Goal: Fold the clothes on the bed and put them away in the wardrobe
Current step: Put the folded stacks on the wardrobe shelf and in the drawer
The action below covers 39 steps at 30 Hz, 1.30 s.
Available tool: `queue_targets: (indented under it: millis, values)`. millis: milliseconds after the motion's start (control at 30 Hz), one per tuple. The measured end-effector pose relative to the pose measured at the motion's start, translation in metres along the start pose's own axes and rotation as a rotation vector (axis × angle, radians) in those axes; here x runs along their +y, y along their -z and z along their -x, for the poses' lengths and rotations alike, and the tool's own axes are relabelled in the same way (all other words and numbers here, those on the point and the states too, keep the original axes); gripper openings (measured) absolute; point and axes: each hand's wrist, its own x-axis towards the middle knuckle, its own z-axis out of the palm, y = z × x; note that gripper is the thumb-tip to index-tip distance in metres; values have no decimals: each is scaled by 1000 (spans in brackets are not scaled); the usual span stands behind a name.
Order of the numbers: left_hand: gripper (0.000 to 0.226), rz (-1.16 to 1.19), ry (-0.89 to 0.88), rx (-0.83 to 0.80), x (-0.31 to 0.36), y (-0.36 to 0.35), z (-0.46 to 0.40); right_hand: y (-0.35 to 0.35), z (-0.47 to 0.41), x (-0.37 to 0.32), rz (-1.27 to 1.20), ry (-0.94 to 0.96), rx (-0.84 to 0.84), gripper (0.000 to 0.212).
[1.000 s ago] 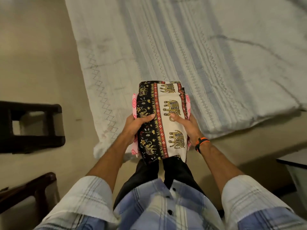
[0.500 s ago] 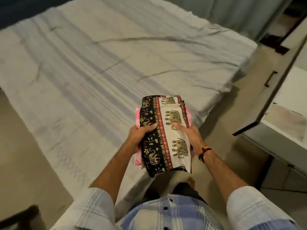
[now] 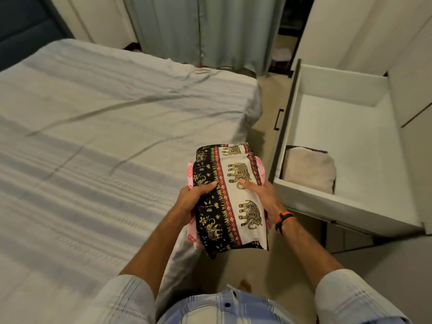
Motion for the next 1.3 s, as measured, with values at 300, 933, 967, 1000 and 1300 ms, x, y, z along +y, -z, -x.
queue_targets:
  millis: [300, 933, 967, 1000, 1300]
  values:
    - [47, -117, 24, -101, 56, -87, -78, 71, -58, -41, -89, 28, 152, 35]
    - [37, -413, 79, -364, 242, -233, -304, 147, -247, -159, -284, 153, 506, 20]
    - [37, -427, 84, -387, 246, -248, -314, 159, -251, -163, -294, 155, 532, 21]
    - [39, -436, 83, -406, 248, -259, -321, 166, -254, -166, -300, 156, 555, 25]
    - [54, -603, 103, -538, 254, -365, -359, 244, -263, -168, -424, 181, 744, 54]
